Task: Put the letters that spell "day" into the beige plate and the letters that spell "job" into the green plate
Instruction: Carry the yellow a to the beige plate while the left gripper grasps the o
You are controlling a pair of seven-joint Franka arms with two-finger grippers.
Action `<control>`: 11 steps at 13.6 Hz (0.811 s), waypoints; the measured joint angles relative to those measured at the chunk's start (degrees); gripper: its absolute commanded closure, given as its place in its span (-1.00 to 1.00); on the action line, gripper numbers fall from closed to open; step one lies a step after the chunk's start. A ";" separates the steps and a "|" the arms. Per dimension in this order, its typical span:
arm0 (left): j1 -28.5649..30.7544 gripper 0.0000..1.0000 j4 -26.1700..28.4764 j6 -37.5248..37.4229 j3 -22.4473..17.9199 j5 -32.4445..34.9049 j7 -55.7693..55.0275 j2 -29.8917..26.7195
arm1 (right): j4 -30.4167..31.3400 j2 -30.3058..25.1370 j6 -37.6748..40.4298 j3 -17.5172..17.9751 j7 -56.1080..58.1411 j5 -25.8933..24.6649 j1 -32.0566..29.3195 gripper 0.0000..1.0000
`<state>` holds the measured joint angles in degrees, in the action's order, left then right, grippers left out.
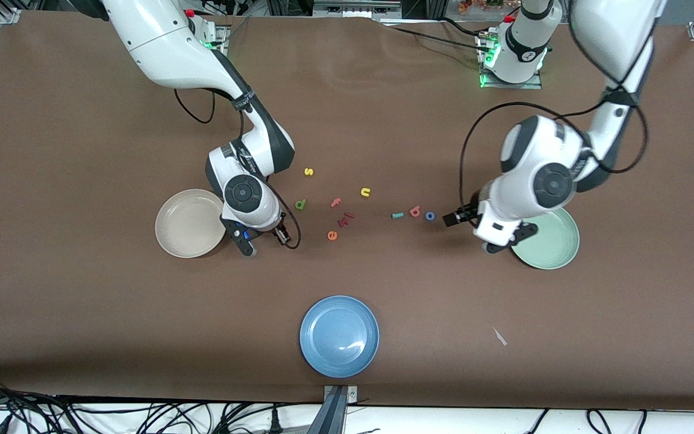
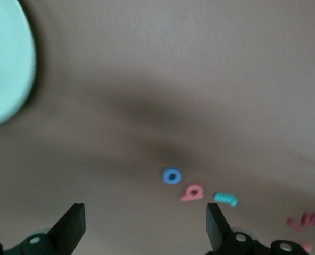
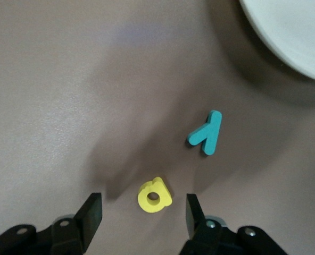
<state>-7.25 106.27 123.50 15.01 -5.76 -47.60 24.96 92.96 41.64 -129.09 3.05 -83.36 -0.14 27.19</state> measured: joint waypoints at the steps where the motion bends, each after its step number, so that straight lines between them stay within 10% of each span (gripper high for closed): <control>1: -1.39 -0.99 2.31 3.72 -0.01 0.00 -3.94 0.27 | 0.00 0.13 -0.01 0.00 -0.09 0.00 0.01 -0.27; 6: -5.18 -0.63 7.13 16.26 -0.36 2.04 -18.27 4.07 | 0.00 0.75 -0.02 0.01 -0.23 0.00 0.05 -0.14; 11: -5.15 -0.54 7.07 19.50 -0.71 10.79 -27.51 7.70 | -0.10 0.98 -0.35 0.02 -0.26 0.00 0.11 0.76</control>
<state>-12.40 113.34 143.00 14.30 5.03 -75.11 32.66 92.87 42.62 -129.44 3.07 -83.61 -0.14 27.31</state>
